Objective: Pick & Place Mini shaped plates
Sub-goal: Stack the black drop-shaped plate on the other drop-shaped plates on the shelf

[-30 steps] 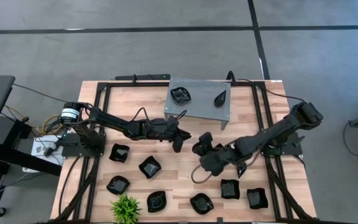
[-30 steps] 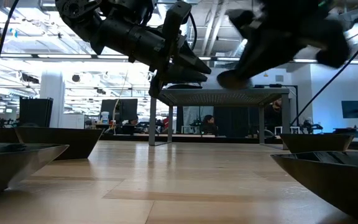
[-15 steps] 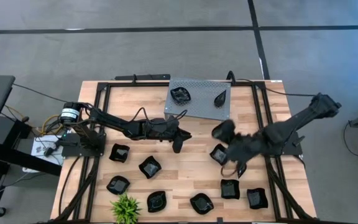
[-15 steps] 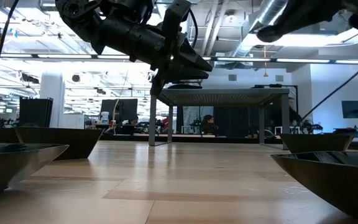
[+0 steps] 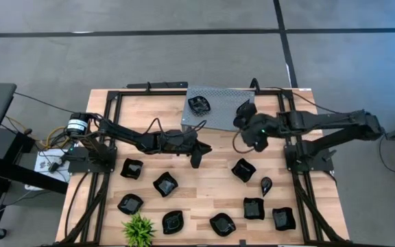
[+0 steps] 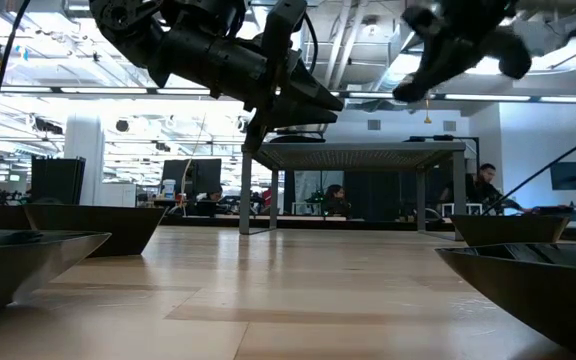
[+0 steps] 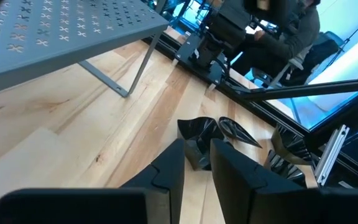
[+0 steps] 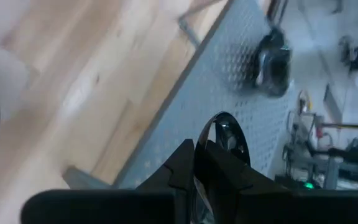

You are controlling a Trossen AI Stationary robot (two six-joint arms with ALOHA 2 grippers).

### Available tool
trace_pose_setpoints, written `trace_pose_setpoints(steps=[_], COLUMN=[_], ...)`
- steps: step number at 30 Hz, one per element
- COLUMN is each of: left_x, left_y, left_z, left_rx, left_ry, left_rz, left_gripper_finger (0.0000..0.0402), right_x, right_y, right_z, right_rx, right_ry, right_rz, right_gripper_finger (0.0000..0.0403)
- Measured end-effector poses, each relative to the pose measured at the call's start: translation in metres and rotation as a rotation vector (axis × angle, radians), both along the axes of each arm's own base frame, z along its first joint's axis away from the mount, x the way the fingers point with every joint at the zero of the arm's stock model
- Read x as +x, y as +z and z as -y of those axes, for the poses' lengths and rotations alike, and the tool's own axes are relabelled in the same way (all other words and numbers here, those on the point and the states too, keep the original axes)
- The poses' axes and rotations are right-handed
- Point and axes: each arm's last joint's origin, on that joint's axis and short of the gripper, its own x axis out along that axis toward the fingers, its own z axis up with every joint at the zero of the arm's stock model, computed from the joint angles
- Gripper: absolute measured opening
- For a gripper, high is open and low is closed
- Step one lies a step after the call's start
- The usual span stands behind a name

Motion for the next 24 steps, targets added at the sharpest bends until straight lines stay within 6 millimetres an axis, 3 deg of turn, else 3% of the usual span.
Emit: trace_pose_setpoints(steps=[9,24], left_x=[0.0,0.0], left_y=[0.001,0.002], left_z=[0.0,0.001], left_rx=[0.0,-0.008], left_ry=[0.0,-0.025], left_rz=[0.012,0.015], left_gripper_finger=[0.0079,0.0079], right_x=[0.009,0.017], right_y=[-0.017,-0.027], right_z=[0.041,0.052], right_rx=[-0.016,-0.029], right_ry=[-0.155,-0.166], right_rz=[-0.115,-0.167], right_gripper_finger=[0.0032,0.0046])
